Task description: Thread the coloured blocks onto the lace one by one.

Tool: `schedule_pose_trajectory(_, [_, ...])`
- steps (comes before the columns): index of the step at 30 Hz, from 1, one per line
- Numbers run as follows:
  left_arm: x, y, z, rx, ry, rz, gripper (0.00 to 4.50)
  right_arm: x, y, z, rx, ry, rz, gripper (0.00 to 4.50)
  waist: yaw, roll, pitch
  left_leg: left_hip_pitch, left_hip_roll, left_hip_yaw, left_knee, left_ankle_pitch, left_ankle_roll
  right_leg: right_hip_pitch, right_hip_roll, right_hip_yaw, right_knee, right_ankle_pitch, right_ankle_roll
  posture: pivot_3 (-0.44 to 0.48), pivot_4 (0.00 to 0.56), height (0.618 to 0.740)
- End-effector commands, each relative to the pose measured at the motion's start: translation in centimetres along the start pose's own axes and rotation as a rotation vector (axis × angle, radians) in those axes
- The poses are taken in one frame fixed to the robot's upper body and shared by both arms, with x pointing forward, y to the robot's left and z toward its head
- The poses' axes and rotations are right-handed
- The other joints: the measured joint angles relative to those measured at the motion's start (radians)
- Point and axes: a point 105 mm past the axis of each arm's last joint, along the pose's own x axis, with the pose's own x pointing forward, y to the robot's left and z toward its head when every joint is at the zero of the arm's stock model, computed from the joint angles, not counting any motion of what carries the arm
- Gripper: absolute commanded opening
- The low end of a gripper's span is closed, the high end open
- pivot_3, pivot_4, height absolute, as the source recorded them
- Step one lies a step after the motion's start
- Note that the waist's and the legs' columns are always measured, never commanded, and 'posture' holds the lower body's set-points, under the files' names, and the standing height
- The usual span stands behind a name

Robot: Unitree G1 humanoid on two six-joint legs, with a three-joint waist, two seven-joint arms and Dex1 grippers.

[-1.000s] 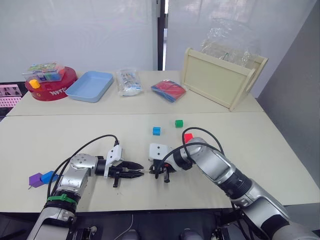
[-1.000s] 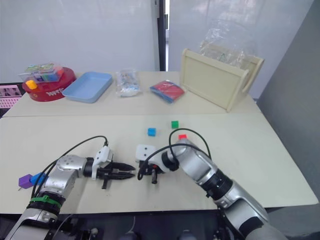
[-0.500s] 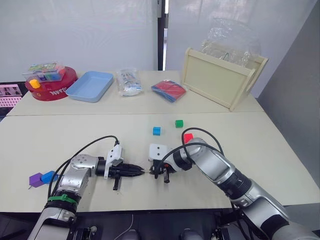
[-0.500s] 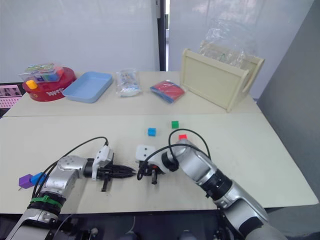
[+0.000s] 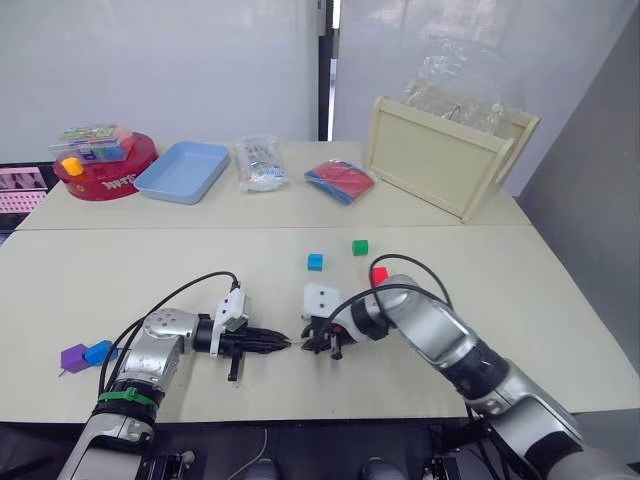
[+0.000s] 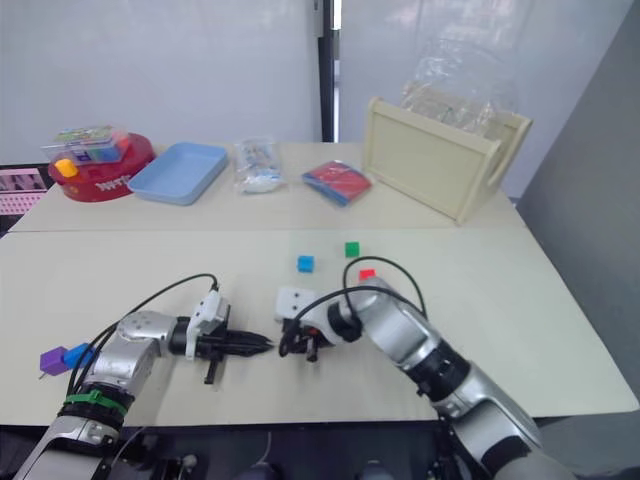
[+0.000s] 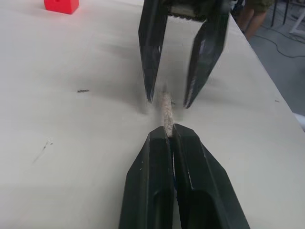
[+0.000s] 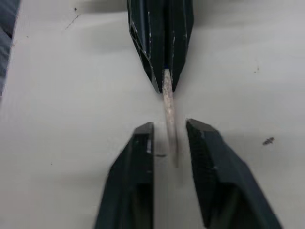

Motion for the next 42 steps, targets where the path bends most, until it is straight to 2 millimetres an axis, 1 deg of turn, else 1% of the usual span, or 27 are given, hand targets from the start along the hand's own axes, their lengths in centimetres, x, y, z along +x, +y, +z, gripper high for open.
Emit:
schedule_pose_trajectory(1, [0.0, 0.2, 0.7, 0.017, -0.019, -0.005, 0.0, -3.7, 0.0, 0.2, 0.042, -0.132, -0.091, 2.66, 0.007, 0.0, 0.0, -0.001, 0.0, 0.0, 0.0, 0.0, 0.0, 0.0, 0.0, 0.0, -0.001, 0.0, 0.0, 0.0, 0.15, 0.74])
schedule_pose_trajectory(3, [0.1, 0.2, 0.7, 0.016, -0.022, -0.01, 0.0, -5.4, 0.0, -0.5, 0.089, -0.162, -0.151, 3.33, 0.012, 0.0, 0.0, -0.002, -0.001, 0.0, 0.001, 0.0, 0.0, 0.0, -0.001, 0.0, -0.002, 0.0, 0.0, 0.0, 0.15, 0.74])
schedule_pose_trajectory(5, [0.3, 0.2, 0.7, 0.013, -0.029, -0.016, 0.0, -7.0, 0.0, -0.5, 0.128, -0.228, -0.228, 4.03, 0.014, 0.0, 0.0, -0.002, -0.001, 0.0, 0.001, 0.0, 0.0, 0.0, -0.001, 0.0, -0.003, 0.0, 0.0, 0.0, 0.15, 0.74])
schedule_pose_trajectory(7, [0.6, 0.3, 0.8, 0.01, -0.04, -0.02, 0.0, -8.5, 0.0, -0.3, 0.162, -0.314, -0.323, 4.03, 0.013, 0.0, 0.0, -0.002, 0.0, 0.001, 0.0, 0.0, 0.0, 0.0, 0.0, 0.0, -0.004, 0.0, 0.0, 0.0, 0.15, 0.74])
schedule_pose_trajectory(9, [0.9, 0.2, 1.0, 0.012, -0.052, -0.026, 0.0, -9.7, -0.2, -0.4, 0.177, -0.368, -0.446, 4.03, 0.013, 0.0, 0.0, -0.002, 0.0, 0.001, 0.0, 0.0, 0.0, 0.0, 0.0, 0.0, -0.004, 0.0, 0.0, 0.0, 0.15, 0.74])
schedule_pose_trajectory(11, [1.1, 0.2, 1.6, 0.015, -0.077, -0.028, 0.0, -10.8, -0.6, -1.0, 0.209, -0.42, -0.604, 4.03, 0.016, 0.0, 0.0, -0.002, 0.0, 0.001, 0.0, 0.0, 0.0, 0.0, 0.0, 0.0, -0.004, 0.0, 0.0, 0.0, 0.15, 0.74])
schedule_pose_trajectory(12, [1.2, 0.2, 2.1, 0.009, -0.101, -0.029, 0.0, -11.1, -0.5, -1.7, 0.23, -0.43, -0.669, 4.03, 0.017, 0.0, 0.0, -0.002, 0.0, 0.001, 0.0, 0.0, 0.0, 0.0, 0.0, 0.0, -0.004, 0.0, 0.0, 0.0, 0.15, 0.74])
schedule_pose_trajectory(14, [1.1, 0.4, 2.9, 0.01, -0.138, -0.014, 0.0, -11.1, 0.0, -2.7, 0.253, -0.433, -0.738, 4.03, 0.019, 0.0, 0.0, -0.002, 0.0, 0.001, 0.0, 0.0, 0.0, 0.0, -0.001, 0.0, -0.004, 0.0, 0.0, 0.0, 0.15, 0.74])
schedule_pose_trajectory(17, [0.9, 0.2, 3.2, 0.032, -0.135, -0.015, 0.0, -10.5, 1.1, -4.6, 0.306, -0.439, -0.809, 4.03, 0.019, 0.0, 0.0, -0.002, -0.001, 0.001, 0.0, 0.0, 0.0, 0.001, -0.001, 0.001, -0.004, 0.0, 0.0, 0.0, 0.15, 0.74])
schedule_pose_trajectory(19, [0.7, 0.2, 3.4, 0.061, -0.132, 0.004, 0.0, -10.2, 1.4, -5.5, 0.324, -0.44, -0.86, 4.03, 0.017, 0.0, 0.0, -0.002, -0.001, 0.002, 0.0, 0.0, 0.0, 0.001, -0.001, 0.001, -0.004, 0.0, 0.0, 0.0, 0.15, 0.74])
schedule_pose_trajectory(21, [0.5, 0.3, 3.4, 0.069, -0.117, 0.03, 0.0, -10.2, 0.8, -6.2, 0.345, -0.445, -0.939, 4.03, 0.01, 0.0, 0.0, -0.001, 0.0, 0.002, 0.0, 0.0, 0.0, 0.001, 0.0, 0.001, -0.004, 0.0, 0.0, 0.0, 0.15, 0.74])
schedule_pose_trajectory(23, [0.2, 0.0, 3.5, 0.031, -0.123, 0.033, 0.0, -9.8, 0.1, -7.0, 0.369, -0.42, -0.994, 4.03, 0.005, 0.0, 0.0, 0.0, 0.0, 0.002, 0.0, 0.0, 0.0, 0.001, 0.0, 0.002, -0.003, 0.0, 0.0, 0.0, 0.15, 0.74])
schedule_pose_trajectory(27, [-0.1, -0.2, 3.5, 0.053, -0.099, 0.059, 0.0, -9.5, -1.3, -7.6, 0.42, -0.426, -1.086, 4.03, 0.004, 0.0, 0.0, 0.0, 0.0, 0.002, -0.001, 0.0, 0.0, 0.001, 0.0, 0.002, -0.003, 0.0, 0.0, 0.0, 0.15, 0.74])
schedule_pose_trajectory(31, [-0.2, -0.2, 3.5, 0.081, -0.085, 0.104, 0.0, -8.6, -2.4, -7.8, 0.449, -0.42, -1.084, 4.03, 0.006, 0.0, 0.0, 0.0, 0.0, 0.002, -0.002, 0.0, -0.001, 0.001, -0.001, 0.002, -0.003, 0.0, 0.0, 0.0, 0.15, 0.74])
schedule_pose_trajectory(34, [0.1, -0.5, 4.2, 0.078, -0.125, 0.12, 0.0, -7.6, -3.9, -8.0, 0.467, -0.401, -1.076, 4.03, 0.004, 0.0, 0.0, 0.001, 0.0, 0.002, -0.002, 0.0, -0.001, 0.001, -0.001, 0.002, -0.003, 0.0, 0.0, 0.0, 0.15, 0.74])
schedule_pose_trajectory(39, [0.6, -1.4, 3.8, 0.105, -0.08, 0.141, 0.0, -7.0, -5.7, -8.2, 0.514, -0.405, -1.073, 4.03, 0.001, 0.0, 0.0, 0.001, 0.0, 0.002, -0.003, 0.001, -0.001, 0.001, 0.0, 0.002, -0.003, 0.0, 0.0, 0.0, 0.15, 0.74])
schedule_pose_trajectory(42, [0.7, -2.0, 3.7, 0.109, -0.075, 0.147, 0.0, -7.0, -6.8, -8.2, 0.55, -0.426, -1.089, 4.03, -0.002, 0.0, 0.0, 0.001, 0.0, 0.002, -0.004, 0.001, -0.001, 0.001, -0.001, 0.003, -0.003, 0.0, 0.0, 0.0, 0.15, 0.74])
